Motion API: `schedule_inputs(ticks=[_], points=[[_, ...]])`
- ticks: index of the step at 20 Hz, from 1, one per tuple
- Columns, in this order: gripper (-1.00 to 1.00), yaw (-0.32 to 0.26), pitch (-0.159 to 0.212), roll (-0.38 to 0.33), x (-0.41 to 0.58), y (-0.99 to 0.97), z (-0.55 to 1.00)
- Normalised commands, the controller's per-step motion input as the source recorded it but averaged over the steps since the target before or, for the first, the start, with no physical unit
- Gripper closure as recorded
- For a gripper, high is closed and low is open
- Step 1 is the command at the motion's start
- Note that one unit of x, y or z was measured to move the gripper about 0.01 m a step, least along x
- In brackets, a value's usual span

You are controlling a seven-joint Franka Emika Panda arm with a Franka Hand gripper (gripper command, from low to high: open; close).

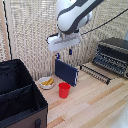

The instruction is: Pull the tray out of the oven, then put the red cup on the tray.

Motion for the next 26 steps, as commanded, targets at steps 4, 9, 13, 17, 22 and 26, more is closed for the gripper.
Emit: schedule_inputs(ticks=[4,9,13,17,22,26], points=[[-1.00,0.095,0.000,-0.353,0.000,-0.16,0.03],[-1.00,0.132,-0.012,-0.278,-0.002,-0.27,0.07],[-1.00,0.140,-0.005,-0.209,-0.022,-0.39,0.12],[-1.00,0.140,-0.007,-0.200,-0.029,-0.41,0.11],[-1.00,0.137,-0.025,-0.210,-0.029,-0.41,0.07],[-1.00,0.141,-0.053,-0.229,-0.026,-0.38,0.02]])
